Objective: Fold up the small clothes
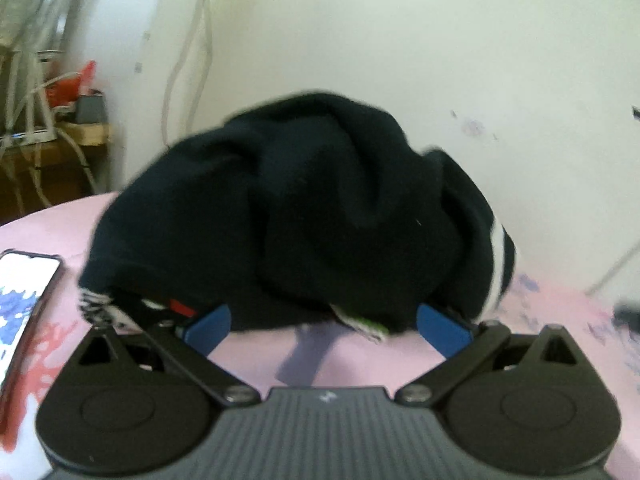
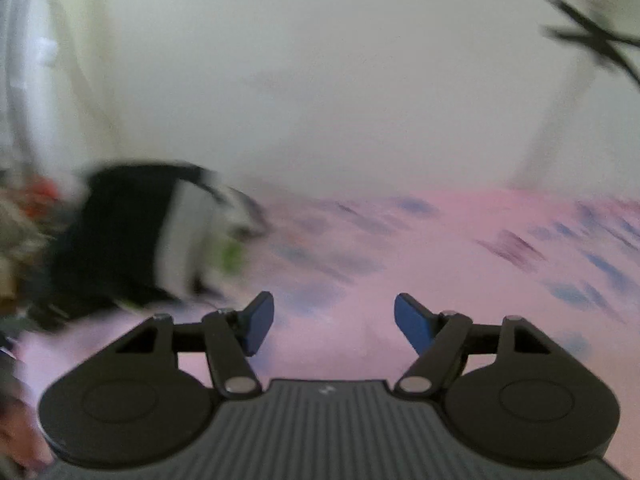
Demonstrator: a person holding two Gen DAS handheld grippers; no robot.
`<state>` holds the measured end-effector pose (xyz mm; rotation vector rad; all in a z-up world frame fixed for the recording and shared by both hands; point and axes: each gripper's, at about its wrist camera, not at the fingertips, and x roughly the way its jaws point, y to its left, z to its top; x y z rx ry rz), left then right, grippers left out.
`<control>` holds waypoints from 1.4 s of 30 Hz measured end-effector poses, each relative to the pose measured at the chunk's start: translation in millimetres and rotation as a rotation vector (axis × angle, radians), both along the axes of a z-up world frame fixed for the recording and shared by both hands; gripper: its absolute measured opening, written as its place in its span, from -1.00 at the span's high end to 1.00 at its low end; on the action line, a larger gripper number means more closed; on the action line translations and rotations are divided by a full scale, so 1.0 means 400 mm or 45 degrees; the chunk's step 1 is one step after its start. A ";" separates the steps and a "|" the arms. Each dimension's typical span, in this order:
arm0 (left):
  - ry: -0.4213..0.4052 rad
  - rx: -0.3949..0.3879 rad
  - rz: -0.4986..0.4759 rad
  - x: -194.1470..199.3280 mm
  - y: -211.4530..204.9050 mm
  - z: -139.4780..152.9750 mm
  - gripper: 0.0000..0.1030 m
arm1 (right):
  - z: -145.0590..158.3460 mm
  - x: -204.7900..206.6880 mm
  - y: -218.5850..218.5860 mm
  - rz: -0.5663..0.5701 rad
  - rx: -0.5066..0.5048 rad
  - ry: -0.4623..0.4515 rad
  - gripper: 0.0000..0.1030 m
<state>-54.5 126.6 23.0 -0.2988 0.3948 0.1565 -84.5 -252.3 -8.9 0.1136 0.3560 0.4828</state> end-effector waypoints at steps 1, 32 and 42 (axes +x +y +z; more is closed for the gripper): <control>-0.013 -0.008 0.014 -0.004 0.004 0.001 -1.00 | 0.037 0.005 0.037 0.065 -0.006 -0.037 -0.41; -0.102 0.031 -0.003 -0.026 -0.001 -0.004 -1.00 | 0.457 0.026 0.108 0.141 0.247 -0.315 0.96; -0.094 0.022 -0.014 -0.021 -0.001 -0.003 -1.00 | 0.396 -0.116 -0.300 -0.272 0.286 -0.298 0.94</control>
